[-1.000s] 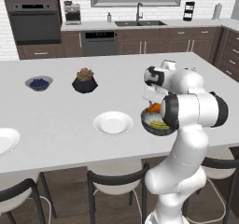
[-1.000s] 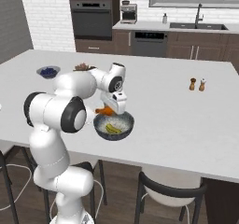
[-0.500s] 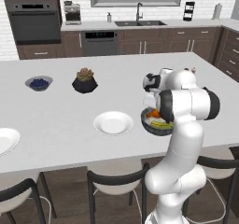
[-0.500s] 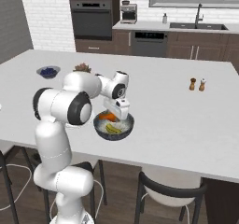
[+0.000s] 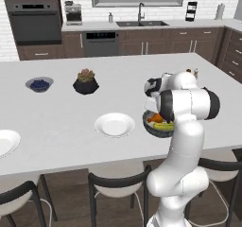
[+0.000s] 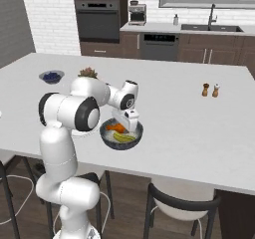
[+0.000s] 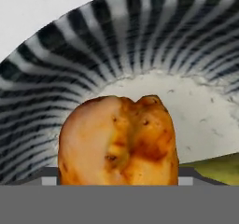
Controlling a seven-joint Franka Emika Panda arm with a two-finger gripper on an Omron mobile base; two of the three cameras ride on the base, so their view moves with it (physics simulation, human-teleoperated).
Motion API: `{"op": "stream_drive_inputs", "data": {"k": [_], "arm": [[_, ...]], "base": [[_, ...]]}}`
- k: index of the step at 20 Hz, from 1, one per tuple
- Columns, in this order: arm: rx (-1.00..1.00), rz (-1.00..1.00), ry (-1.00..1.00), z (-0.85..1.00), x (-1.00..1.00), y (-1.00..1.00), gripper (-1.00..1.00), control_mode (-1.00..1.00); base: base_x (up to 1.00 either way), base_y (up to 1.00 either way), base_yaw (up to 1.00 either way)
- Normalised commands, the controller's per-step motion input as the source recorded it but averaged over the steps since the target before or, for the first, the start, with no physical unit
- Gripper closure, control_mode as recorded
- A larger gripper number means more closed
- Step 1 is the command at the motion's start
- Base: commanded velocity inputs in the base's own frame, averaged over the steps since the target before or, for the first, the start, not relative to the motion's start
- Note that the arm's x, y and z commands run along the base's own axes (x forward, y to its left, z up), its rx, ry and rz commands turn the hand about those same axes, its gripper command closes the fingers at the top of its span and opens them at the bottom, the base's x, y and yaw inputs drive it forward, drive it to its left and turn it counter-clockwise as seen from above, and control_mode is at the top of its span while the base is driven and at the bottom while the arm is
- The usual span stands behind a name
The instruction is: Pick the chicken drumstick and cucumber from their plates and place them in the bowl. Then put the bowl in the fridge.
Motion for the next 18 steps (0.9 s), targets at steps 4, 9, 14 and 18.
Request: {"op": "stream_drive_inputs", "data": {"k": [4, 9, 14, 18], "arm": [[0.0, -0.02, -0.13, 0.24, -0.24, 0.0, -1.0, -1.0], [0.0, -0.07, -0.23, 0.57, -0.42, -0.04, -1.0, -1.0], [0.0, 0.0, -0.04, 0.51, -0.57, -0.35, -1.0, -1.0], [0.0, 0.01, 0.0, 0.6, -0.47, -0.54, -1.0, -1.0]], "base": [[0.0, 0.0, 0.0], [0.0, 0.0, 0.0], [0.0, 0.0, 0.0], [0.0, 0.0, 0.0]]}}
